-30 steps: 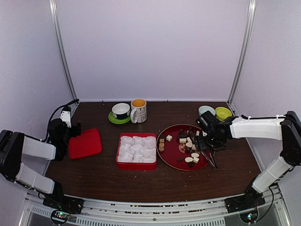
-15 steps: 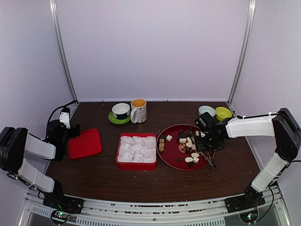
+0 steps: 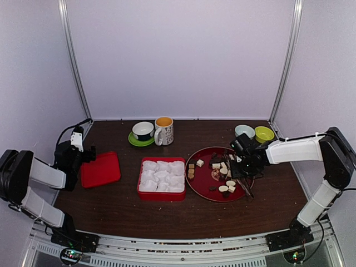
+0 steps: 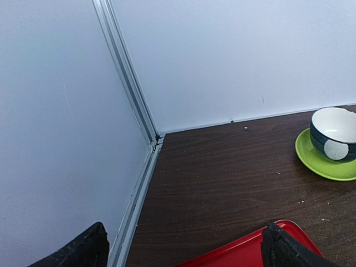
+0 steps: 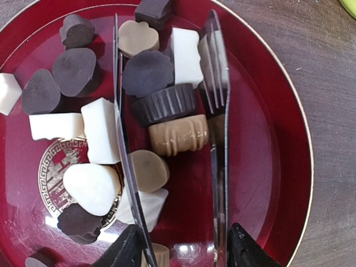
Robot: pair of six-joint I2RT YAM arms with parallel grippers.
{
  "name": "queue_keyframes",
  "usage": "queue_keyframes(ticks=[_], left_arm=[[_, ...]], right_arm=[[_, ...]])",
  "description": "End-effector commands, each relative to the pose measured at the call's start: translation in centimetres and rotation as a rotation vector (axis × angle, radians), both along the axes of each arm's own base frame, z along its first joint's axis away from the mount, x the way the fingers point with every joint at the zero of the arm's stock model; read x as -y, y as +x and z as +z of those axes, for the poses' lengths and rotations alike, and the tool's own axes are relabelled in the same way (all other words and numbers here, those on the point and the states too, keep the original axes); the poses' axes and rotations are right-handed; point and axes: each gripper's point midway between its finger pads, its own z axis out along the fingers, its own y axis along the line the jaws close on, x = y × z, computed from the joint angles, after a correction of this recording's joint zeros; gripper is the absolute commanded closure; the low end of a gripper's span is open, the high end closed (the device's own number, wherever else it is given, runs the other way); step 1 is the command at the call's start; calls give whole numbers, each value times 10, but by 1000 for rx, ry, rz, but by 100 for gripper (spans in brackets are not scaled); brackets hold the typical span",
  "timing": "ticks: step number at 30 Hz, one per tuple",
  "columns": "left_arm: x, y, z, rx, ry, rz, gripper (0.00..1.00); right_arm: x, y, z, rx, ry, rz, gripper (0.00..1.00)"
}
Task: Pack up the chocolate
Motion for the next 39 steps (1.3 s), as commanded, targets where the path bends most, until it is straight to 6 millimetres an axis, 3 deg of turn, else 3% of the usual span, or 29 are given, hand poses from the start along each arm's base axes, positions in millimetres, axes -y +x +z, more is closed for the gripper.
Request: queue_keyframes(ticks=[1,8,15,29,39], left_arm=[[0,1,12,56,-6,-9,2],[0,1,12,57,-5,-9,2],[0,1,12,56,-5,-9,2],[0,1,13,59,-5,-10,2],[0,1,12,57,-5,-9,2]], right_arm=[[6,0,-1,25,-10,-6,51],[8,1,28,111,22,2,56],[8,-13,46,158,87,45,56],[13,-41,34,120,181,1,55],[25,-51,62,236,256,-37,53]])
